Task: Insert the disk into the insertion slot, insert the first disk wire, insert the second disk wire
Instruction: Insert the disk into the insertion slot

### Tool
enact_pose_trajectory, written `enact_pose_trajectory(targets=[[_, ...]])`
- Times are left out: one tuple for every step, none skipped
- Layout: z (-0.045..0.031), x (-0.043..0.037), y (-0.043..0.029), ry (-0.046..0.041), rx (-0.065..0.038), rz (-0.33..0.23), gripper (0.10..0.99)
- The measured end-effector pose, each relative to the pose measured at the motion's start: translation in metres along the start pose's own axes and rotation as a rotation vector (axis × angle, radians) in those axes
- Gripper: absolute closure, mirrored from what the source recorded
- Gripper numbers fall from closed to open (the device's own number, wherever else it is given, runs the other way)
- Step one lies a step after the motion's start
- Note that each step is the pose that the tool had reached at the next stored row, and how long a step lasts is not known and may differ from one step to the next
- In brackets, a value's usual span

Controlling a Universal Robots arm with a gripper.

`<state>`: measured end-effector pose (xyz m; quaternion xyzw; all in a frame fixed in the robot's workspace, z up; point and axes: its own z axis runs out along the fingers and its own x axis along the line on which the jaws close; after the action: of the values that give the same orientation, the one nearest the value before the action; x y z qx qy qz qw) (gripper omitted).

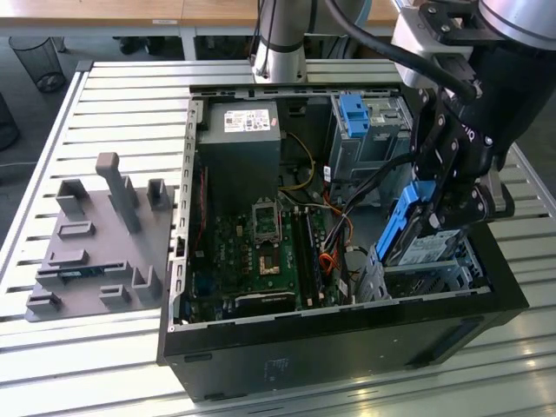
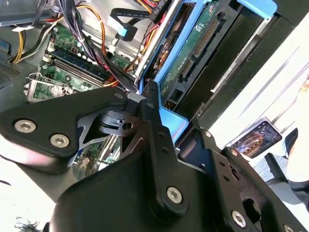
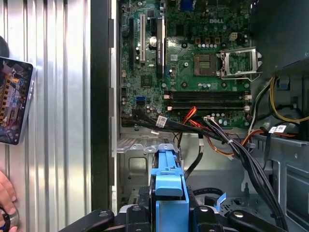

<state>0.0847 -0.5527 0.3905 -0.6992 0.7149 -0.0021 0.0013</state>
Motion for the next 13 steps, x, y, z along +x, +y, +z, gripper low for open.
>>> enact_pose_trajectory(targets=[[0.0006, 0.0000, 0.0000, 0.0000, 0.000, 0.000, 0.722], [0.0013, 0.0000, 0.0000, 0.0000, 0.000, 0.000, 0.722], [0.0020, 0.0000, 0.0000, 0.0000, 0.000, 0.000, 0.722], [0.0027, 0.0000, 0.0000, 0.0000, 0.000, 0.000, 0.722], [0.0035, 0.0000, 0.0000, 0.0000, 0.000, 0.000, 0.722], [0.0043, -0.0001, 0.0000, 0.0001, 0.000, 0.000, 0.722], [0.0051, -0.0001, 0.0000, 0.0001, 0.000, 0.000, 0.722], [0.0059, -0.0001, 0.0000, 0.0000, 0.000, 0.000, 0.722], [0.0068, -0.0001, 0.0000, 0.0000, 0.000, 0.000, 0.722], [0.0075, -0.0001, 0.0000, 0.0000, 0.000, 0.000, 0.722], [0.0084, -0.0001, 0.0000, 0.0000, 0.000, 0.000, 0.722], [0.0092, -0.0002, 0.0000, 0.0000, 0.000, 0.000, 0.722], [0.0100, -0.0002, 0.0001, 0.0000, 0.000, 0.000, 0.722]])
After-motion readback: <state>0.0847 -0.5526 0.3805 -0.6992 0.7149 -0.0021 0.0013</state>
